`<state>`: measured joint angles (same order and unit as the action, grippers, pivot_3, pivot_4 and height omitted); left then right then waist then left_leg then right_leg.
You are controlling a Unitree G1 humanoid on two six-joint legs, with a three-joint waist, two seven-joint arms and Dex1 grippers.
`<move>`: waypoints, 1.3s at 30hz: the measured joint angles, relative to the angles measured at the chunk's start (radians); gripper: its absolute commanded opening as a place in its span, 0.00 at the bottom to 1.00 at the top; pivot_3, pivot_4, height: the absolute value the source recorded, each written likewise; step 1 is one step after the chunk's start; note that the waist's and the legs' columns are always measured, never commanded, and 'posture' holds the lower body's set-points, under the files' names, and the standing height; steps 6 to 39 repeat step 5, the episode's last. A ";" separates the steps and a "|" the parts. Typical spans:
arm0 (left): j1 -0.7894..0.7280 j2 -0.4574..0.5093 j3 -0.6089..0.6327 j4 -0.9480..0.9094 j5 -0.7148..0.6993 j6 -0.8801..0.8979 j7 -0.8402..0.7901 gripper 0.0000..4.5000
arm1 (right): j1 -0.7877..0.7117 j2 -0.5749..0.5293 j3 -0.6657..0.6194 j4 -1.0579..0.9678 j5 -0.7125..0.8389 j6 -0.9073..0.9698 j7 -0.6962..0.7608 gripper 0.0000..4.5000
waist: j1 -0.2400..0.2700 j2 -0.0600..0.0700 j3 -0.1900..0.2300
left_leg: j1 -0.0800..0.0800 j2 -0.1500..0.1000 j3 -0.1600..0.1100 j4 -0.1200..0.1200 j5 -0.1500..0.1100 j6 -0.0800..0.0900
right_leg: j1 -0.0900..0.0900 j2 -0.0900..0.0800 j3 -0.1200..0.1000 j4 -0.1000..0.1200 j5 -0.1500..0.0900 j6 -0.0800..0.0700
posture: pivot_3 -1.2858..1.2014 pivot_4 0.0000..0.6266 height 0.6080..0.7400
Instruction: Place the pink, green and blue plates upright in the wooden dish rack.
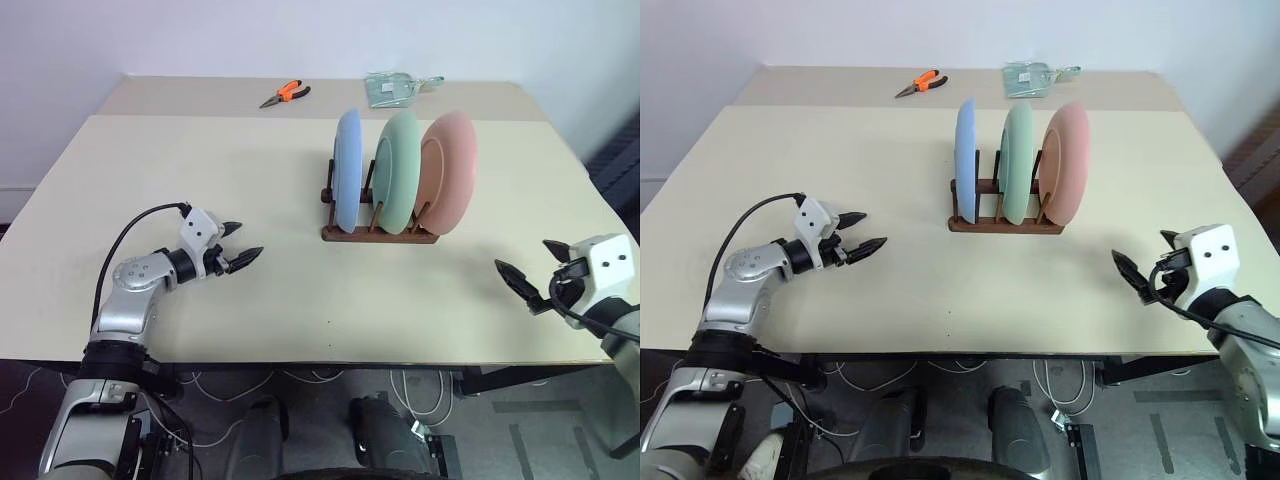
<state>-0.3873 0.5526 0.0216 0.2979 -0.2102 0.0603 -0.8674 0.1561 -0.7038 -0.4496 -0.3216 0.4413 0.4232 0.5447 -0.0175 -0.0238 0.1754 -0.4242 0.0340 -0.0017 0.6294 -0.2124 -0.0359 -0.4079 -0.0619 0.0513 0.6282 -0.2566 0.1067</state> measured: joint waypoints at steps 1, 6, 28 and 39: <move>0.011 0.000 0.000 -0.007 0.000 0.001 0.002 0.81 | -0.003 0.009 0.014 0.009 -0.008 -0.018 0.008 0.99 | 0.002 0.000 0.000 | 0.000 0.000 0.000 0.000 0.000 0.000 | 0.000 0.000 0.000 0.000 0.000 0.000 | 0.52 0.24 0.90; 0.050 -0.003 0.000 -0.049 0.000 0.013 0.016 0.81 | -0.030 0.019 0.065 0.043 -0.036 -0.065 0.037 0.99 | 0.004 0.000 0.000 | -0.001 0.000 0.000 0.001 0.000 0.000 | 0.000 -0.001 0.000 0.000 0.000 0.000 | 0.52 0.24 0.90; 0.050 -0.003 0.000 -0.049 0.000 0.013 0.016 0.81 | -0.030 0.019 0.065 0.043 -0.036 -0.065 0.037 0.99 | 0.004 0.000 0.000 | -0.001 0.000 0.000 0.001 0.000 0.000 | 0.000 -0.001 0.000 0.000 0.000 0.000 | 0.52 0.24 0.90; 0.050 -0.003 0.000 -0.049 0.000 0.013 0.016 0.81 | -0.030 0.019 0.065 0.043 -0.036 -0.065 0.037 0.99 | 0.004 0.000 0.000 | -0.001 0.000 0.000 0.001 0.000 0.000 | 0.000 -0.001 0.000 0.000 0.000 0.000 | 0.52 0.24 0.90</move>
